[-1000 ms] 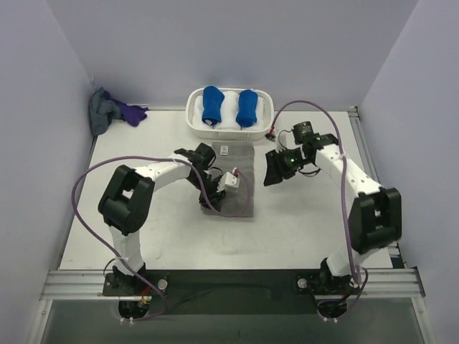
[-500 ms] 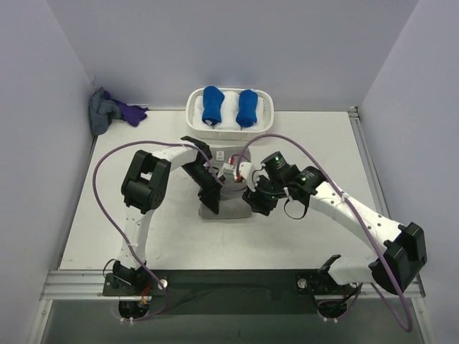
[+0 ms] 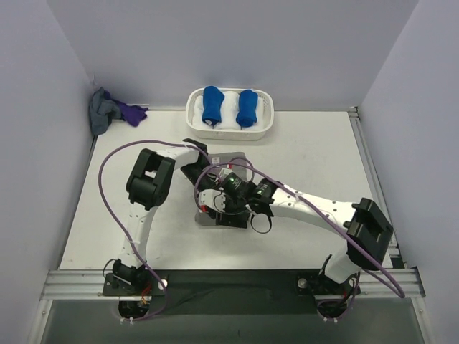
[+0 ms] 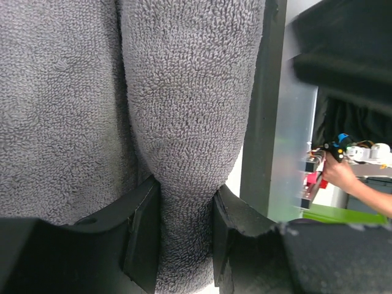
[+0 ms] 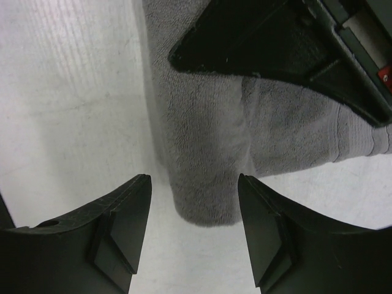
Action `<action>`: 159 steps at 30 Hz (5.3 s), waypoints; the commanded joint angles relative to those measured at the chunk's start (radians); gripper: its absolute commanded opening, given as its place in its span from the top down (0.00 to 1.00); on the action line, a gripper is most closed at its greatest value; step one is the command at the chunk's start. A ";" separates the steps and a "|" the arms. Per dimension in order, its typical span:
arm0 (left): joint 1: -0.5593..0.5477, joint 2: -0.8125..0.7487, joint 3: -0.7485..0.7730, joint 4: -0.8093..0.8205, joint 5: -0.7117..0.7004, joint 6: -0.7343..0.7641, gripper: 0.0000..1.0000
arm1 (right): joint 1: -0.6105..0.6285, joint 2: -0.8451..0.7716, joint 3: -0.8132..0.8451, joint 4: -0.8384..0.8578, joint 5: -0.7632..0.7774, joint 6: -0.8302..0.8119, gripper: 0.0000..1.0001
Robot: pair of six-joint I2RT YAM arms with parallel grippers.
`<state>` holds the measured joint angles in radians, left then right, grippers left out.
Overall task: Roll the towels
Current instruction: Roll the towel
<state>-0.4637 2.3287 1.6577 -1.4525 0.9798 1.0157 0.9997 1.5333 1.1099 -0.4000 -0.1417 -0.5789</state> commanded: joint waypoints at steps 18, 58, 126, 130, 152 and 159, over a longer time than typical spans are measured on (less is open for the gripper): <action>0.166 0.011 -0.053 0.090 -0.015 -0.081 0.45 | -0.102 0.198 -0.084 0.012 -0.329 0.008 1.00; -0.138 -1.068 -0.914 1.161 -0.460 -0.026 0.09 | -0.483 0.699 0.318 -0.346 -1.016 0.162 1.00; -0.044 0.026 -0.018 0.215 -0.248 -0.256 0.82 | -0.684 -0.082 0.202 -0.244 -0.596 0.255 0.40; -0.018 0.095 0.051 0.161 -0.256 -0.221 0.78 | -0.541 -0.173 0.157 -0.218 -0.482 0.183 0.37; 0.010 0.239 0.220 0.004 -0.274 -0.153 0.65 | -0.113 0.132 -0.034 0.076 -0.169 -0.099 0.58; 0.101 0.072 0.042 0.184 -0.077 -0.246 0.51 | -0.186 0.162 -0.062 -0.032 -0.410 -0.068 1.00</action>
<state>-0.4240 2.4344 1.7691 -1.5303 1.0225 0.7361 0.8455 1.6684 1.0836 -0.2913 -0.3901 -0.6704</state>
